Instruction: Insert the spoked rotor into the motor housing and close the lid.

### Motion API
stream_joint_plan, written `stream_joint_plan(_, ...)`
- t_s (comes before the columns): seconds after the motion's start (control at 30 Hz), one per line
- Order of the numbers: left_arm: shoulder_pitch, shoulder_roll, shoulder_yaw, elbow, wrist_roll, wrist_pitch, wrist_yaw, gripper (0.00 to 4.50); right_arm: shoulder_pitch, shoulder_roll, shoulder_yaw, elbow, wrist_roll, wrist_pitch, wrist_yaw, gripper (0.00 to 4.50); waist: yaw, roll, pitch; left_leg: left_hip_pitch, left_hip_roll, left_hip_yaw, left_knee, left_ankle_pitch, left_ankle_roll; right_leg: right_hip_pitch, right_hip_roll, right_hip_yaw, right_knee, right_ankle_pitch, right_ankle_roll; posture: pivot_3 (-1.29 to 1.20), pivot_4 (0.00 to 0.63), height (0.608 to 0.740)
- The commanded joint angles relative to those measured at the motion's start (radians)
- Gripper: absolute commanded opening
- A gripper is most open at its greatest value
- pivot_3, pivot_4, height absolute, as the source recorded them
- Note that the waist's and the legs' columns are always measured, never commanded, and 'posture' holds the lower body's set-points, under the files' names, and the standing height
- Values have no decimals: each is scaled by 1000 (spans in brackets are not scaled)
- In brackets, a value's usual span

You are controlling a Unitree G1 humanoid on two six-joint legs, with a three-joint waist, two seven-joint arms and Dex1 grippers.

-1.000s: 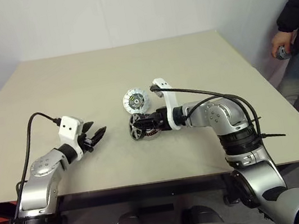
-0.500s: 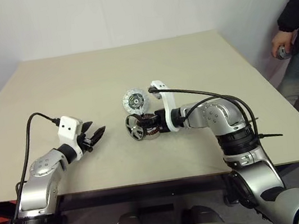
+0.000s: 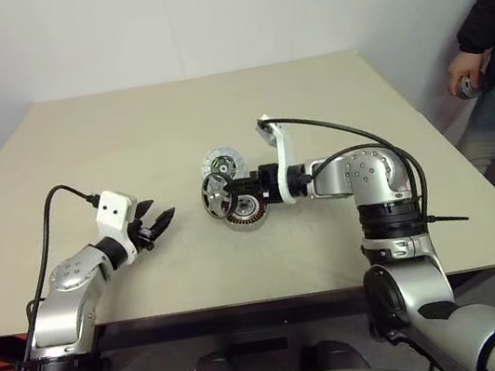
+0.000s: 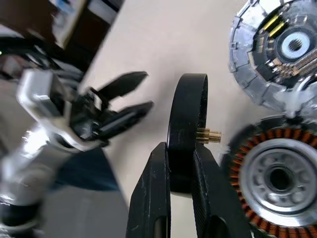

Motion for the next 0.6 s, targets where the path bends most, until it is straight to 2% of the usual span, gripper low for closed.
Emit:
stream_joint_plan(0.03, -19, 3, 11, -26, 0, -14, 0, 2886, -32, 12, -70, 31, 19, 40, -24, 264, 1, 0, 0, 0, 0, 0, 0, 0, 0, 0, 0, 0, 0, 0, 0, 0, 0, 740)
stream_joint_plan(0.27, -21, 3, 8, -23, 0, -14, -1, 2886, -7, -3, -140, 148, -17, 32, -58, 264, 1, 0, 0, 0, 0, 0, 0, 0, 0, 0, 0, 0, 0, 0, 0, 0, 0, 740)
stream_joint_plan(0.6, -17, 8, 1, -17, 8, -18, -8, 2886, -80, 5, -308, 278, 0, 37, -117, 264, 5, 0, 0, 3, 0, 0, 0, 0, -1, 2, 0, 0, 0, 0, 0, 0, 0, 740)
